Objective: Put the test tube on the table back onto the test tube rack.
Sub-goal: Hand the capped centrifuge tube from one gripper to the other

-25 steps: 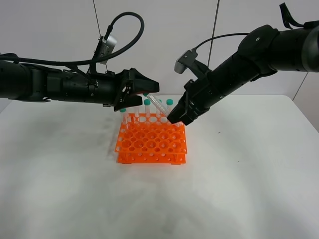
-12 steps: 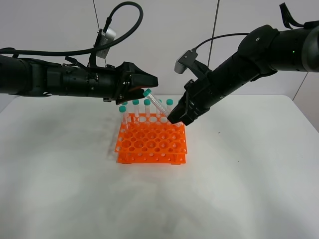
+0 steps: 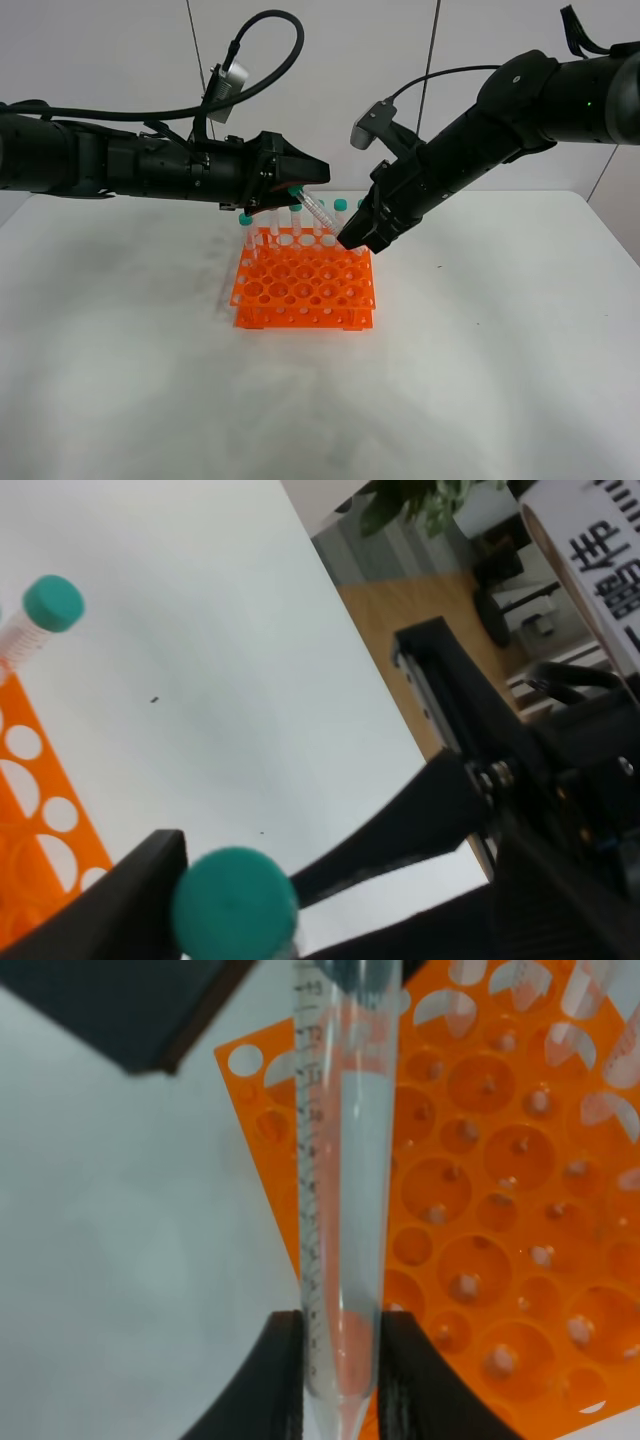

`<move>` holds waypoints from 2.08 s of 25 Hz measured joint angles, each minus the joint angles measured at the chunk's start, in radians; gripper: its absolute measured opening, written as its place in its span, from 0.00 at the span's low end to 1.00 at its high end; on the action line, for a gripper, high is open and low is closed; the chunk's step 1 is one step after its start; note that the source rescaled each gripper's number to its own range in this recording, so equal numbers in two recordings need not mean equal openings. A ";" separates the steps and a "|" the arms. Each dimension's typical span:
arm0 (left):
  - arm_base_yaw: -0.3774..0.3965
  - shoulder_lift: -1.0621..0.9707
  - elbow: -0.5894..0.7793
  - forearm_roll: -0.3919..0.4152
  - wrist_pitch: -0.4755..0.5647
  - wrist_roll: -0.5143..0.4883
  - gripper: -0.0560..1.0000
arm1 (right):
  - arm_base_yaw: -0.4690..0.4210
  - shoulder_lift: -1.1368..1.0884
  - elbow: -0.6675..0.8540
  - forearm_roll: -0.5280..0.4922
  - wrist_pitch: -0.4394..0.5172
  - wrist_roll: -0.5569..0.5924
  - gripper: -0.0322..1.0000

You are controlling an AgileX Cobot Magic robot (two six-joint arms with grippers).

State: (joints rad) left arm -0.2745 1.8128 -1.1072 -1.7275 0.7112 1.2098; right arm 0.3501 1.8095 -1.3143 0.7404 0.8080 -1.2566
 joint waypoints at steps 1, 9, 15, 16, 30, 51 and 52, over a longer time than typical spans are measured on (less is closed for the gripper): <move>0.000 0.000 0.000 0.000 -0.008 0.000 0.61 | 0.000 0.000 0.000 0.000 0.000 0.000 0.03; 0.000 0.000 0.000 0.000 -0.015 0.006 0.45 | 0.000 0.000 0.000 -0.001 0.000 0.000 0.03; 0.000 0.000 0.000 0.000 -0.024 0.011 0.29 | 0.000 0.000 0.000 -0.002 0.001 0.000 0.03; 0.000 0.000 0.000 0.000 -0.024 0.011 0.29 | 0.000 0.000 0.000 -0.002 0.001 0.000 0.03; 0.000 0.000 0.000 0.000 -0.029 0.011 0.05 | 0.000 0.000 0.000 -0.003 0.003 0.000 0.03; 0.000 0.000 0.000 0.000 -0.028 0.011 0.05 | 0.000 0.000 -0.003 -0.015 -0.064 0.072 0.92; 0.000 0.000 0.000 0.000 -0.028 0.011 0.05 | 0.000 0.000 -0.005 -0.029 -0.064 0.099 0.95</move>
State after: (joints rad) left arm -0.2745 1.8128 -1.1072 -1.7275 0.6830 1.2213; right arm 0.3501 1.8095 -1.3192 0.7119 0.7440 -1.1573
